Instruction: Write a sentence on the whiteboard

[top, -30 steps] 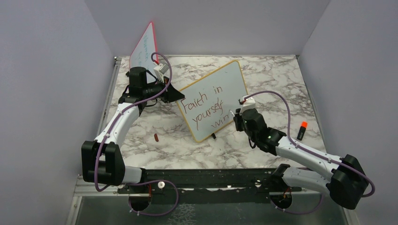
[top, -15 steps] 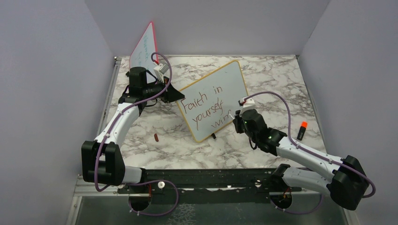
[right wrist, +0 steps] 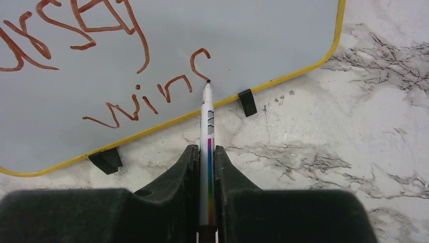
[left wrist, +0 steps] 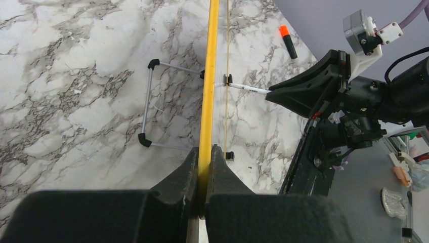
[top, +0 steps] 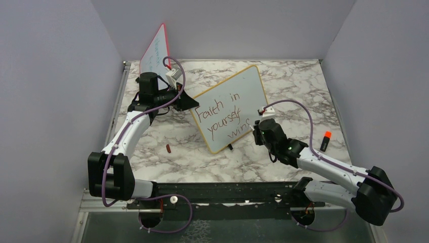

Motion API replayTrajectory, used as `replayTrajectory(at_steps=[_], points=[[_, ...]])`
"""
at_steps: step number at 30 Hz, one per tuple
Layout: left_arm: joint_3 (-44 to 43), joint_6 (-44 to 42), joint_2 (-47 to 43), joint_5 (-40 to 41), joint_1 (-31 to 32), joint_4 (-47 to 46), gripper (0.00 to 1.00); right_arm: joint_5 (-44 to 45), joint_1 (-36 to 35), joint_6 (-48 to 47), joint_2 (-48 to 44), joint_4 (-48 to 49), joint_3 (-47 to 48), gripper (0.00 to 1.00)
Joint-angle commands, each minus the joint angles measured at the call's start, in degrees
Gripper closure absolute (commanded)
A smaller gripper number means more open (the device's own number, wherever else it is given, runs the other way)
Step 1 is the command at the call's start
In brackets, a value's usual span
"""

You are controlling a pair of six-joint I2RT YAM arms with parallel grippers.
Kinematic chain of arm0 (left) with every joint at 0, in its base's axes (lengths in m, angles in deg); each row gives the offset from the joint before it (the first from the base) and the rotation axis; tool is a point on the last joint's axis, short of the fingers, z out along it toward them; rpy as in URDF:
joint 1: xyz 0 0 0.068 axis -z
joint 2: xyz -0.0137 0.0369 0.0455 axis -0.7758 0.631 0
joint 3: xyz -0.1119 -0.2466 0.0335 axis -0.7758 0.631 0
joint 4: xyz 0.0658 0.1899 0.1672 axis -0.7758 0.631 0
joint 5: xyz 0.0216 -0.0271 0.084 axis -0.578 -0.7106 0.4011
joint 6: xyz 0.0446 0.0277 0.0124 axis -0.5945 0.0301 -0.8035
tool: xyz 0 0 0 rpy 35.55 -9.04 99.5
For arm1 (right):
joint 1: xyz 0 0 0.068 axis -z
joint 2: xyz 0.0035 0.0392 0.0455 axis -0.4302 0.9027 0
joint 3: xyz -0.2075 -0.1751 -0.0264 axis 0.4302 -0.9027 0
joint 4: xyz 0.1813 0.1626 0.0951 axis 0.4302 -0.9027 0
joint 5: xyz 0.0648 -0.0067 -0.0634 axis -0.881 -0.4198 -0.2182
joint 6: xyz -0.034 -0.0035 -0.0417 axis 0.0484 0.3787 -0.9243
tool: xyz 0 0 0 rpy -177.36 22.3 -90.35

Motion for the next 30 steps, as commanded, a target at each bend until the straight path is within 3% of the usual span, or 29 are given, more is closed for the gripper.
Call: replayTrajectory(at_steps=[1,19,30], points=[[1.4,-3.3,1.1,6.5,-1.1,4.3,1.00,0.8,0.1,1.2,0.5,-0.6,-0.5,0.99],[1.4,-3.3,1.1,6.6,-1.1,4.3,1.00,-5.4,0.1,0.2,-1.0,-1.2,-0.4,0.99],[1.4,-3.3,1.1,6.6,-1.2,4.3,1.00,0.0,0.2,0.9,-4.0,-1.9,-0.6,0.99]])
